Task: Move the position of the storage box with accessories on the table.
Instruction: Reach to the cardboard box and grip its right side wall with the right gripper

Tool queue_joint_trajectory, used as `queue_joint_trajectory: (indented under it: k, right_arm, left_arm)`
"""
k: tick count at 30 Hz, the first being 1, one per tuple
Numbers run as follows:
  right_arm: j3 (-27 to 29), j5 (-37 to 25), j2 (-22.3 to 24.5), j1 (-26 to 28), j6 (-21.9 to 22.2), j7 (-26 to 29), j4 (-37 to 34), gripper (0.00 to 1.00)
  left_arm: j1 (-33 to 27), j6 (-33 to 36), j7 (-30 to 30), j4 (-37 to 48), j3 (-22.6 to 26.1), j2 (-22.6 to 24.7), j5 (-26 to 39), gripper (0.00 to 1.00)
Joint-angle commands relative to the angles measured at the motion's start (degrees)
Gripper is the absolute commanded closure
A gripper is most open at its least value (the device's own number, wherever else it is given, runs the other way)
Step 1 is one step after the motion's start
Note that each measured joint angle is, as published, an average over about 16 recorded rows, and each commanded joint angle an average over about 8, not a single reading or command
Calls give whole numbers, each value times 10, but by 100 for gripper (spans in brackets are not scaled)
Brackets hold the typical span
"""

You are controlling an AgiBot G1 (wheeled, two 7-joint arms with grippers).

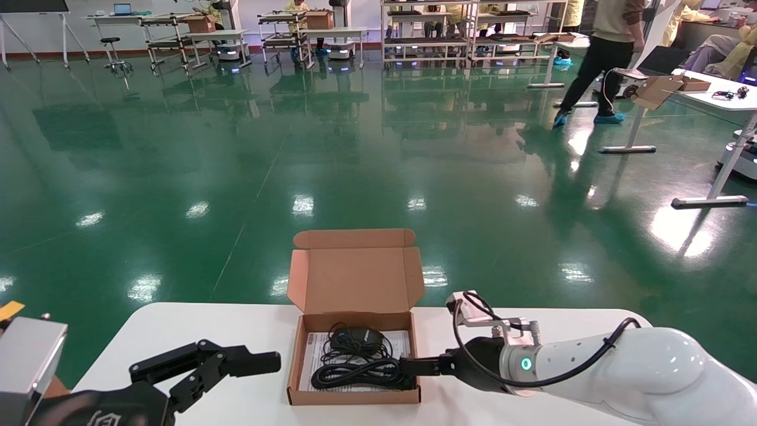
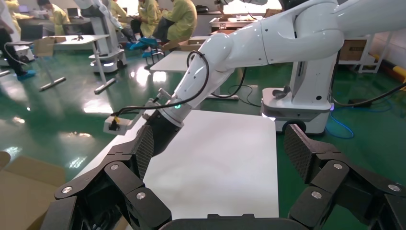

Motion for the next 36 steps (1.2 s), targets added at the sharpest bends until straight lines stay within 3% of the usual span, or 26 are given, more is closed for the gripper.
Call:
queue_joint_trajectory:
  k: [1,4,12,17,36]
  right_arm:
    - [-9,-3,0,-4,6,14,12,1]
    - [-23,-5,0,-8,12,32,24,14]
    - [-60,-12,0,-17,33,72,44,75]
    - [-78,-8,1,-21,46,89,54,99]
    - [-114,21,5,-19,57,95,46,100]
  left_arm:
    - [0,0,0,0,0,0,0,0]
    - [0,0,0,0,0,0,0,0]
    - [0,0,0,0,0,0,0,0]
    - [0,0,0,0,0,0,0,0]
    - [0,0,0,0,0,0,0,0]
